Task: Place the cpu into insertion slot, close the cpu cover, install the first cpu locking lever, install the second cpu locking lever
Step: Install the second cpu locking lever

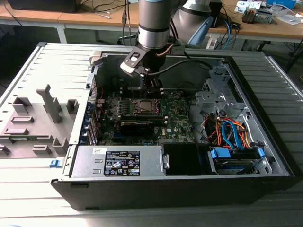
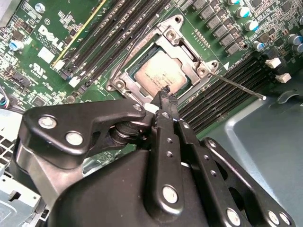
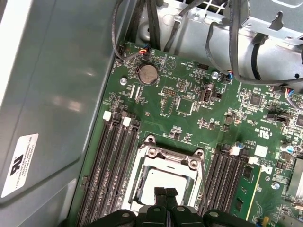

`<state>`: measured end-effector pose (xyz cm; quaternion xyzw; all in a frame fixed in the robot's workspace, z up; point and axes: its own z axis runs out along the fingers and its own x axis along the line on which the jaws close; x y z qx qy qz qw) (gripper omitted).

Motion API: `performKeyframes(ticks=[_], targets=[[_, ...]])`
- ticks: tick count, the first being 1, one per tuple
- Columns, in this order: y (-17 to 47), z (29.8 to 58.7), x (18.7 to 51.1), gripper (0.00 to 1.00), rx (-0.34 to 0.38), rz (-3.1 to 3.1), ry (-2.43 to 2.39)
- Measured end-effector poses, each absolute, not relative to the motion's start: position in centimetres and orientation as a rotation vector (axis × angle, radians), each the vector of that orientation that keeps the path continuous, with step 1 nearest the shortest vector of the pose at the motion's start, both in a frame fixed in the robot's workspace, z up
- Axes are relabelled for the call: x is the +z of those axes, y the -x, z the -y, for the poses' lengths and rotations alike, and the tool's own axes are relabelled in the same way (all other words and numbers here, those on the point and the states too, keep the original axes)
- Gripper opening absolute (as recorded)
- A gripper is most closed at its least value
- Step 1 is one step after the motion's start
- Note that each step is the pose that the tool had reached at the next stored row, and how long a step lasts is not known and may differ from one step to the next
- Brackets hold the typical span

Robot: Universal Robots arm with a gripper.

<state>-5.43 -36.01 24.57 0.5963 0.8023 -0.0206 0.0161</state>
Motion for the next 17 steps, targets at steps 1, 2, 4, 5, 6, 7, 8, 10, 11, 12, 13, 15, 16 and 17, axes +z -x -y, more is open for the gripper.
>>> performKeyframes(ticks=[1, 2, 4, 5, 6, 7, 8, 10, 11, 12, 13, 15, 16, 17], targets=[[5.43, 36.01, 24.57, 0.11, -0.064, -2.5, -1.848], [5.43, 36.01, 24.57, 0.11, -0.064, -2.505, -1.84], [5.43, 36.01, 24.57, 0.11, -0.064, -2.511, -1.832], [5.43, 36.01, 24.56, 0.11, -0.063, -2.515, -1.826], [5.43, 36.01, 24.57, 0.11, -0.063, -2.519, -1.821], [5.43, 36.01, 24.57, 0.11, -0.063, -2.523, -1.815], [5.43, 36.01, 24.57, 0.11, -0.063, -2.526, -1.811], [5.43, 36.01, 24.57, 0.11, -0.063, -2.533, -1.801], [5.43, 36.01, 24.57, 0.11, -0.063, -2.537, -1.795], [5.43, 36.01, 24.57, 0.11, -0.063, -2.541, -1.788], [5.43, 36.01, 24.57, 0.11, -0.063, -2.545, -1.783], [5.43, 36.01, 24.57, 0.11, -0.062, -2.553, -1.771], [5.43, 36.01, 24.57, 0.11, -0.062, -2.559, -1.763], [5.43, 36.01, 24.57, 0.11, -0.062, -2.562, -1.758]])
